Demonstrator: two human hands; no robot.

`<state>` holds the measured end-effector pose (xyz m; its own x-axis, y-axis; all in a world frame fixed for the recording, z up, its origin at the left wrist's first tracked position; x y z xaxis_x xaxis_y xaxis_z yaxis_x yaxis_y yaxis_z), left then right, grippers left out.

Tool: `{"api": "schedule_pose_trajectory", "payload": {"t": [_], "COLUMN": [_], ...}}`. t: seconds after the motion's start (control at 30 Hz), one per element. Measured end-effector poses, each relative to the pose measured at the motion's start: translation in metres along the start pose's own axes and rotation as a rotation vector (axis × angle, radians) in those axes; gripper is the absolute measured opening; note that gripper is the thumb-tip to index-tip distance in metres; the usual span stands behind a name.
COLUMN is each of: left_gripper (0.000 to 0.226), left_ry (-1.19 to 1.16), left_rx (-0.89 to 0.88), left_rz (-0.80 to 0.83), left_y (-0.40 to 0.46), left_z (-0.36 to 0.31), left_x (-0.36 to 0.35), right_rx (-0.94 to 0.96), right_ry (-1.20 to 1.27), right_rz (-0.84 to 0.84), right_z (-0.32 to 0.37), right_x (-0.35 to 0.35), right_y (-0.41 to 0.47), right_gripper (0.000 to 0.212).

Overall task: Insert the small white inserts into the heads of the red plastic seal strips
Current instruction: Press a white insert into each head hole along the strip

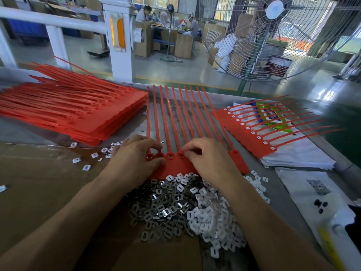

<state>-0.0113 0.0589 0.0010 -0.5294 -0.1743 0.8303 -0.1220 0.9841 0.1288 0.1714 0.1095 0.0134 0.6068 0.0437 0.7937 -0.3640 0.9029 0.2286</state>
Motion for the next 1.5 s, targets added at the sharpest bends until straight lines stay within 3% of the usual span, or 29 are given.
{"api": "schedule_pose_trajectory", "payload": {"t": [0.27,0.47,0.6,0.8,1.0,1.5], "left_gripper": [0.038,0.038,0.038,0.035,0.034,0.039], "left_ry": [-0.001,-0.005,0.000,-0.001,0.003,0.009], "left_rx": [-0.016,-0.017,-0.027,-0.039,-0.042,-0.037], "left_rz": [-0.007,-0.007,-0.013,-0.038,-0.043,-0.016], "left_y": [0.000,0.000,0.000,0.001,0.001,0.000], "left_z": [-0.002,0.000,-0.001,-0.002,-0.002,-0.001], "left_x": [0.001,0.001,0.001,0.002,0.002,0.000], "right_rx": [0.033,0.088,0.213,0.279,0.296,0.251], "right_ry": [-0.116,-0.050,0.017,-0.069,-0.028,0.151], "right_rz": [0.100,0.052,0.251,0.522,0.518,0.409], "right_z": [0.008,0.017,0.043,0.058,0.063,0.058], "right_x": [-0.002,0.008,-0.003,-0.028,-0.031,-0.018], "right_y": [-0.003,-0.011,-0.022,-0.039,-0.040,-0.036], "right_gripper": [0.024,0.013,0.006,0.026,0.008,0.008]}}
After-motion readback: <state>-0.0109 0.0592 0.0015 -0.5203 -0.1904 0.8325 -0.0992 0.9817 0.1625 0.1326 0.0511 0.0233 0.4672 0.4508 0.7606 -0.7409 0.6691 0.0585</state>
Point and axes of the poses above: each hand's wrist, its own y-axis towards the middle knuckle, its own x-axis out of the back of the hand, z = x × y, the point moved 9 cm from there along y, towards the middle knuckle
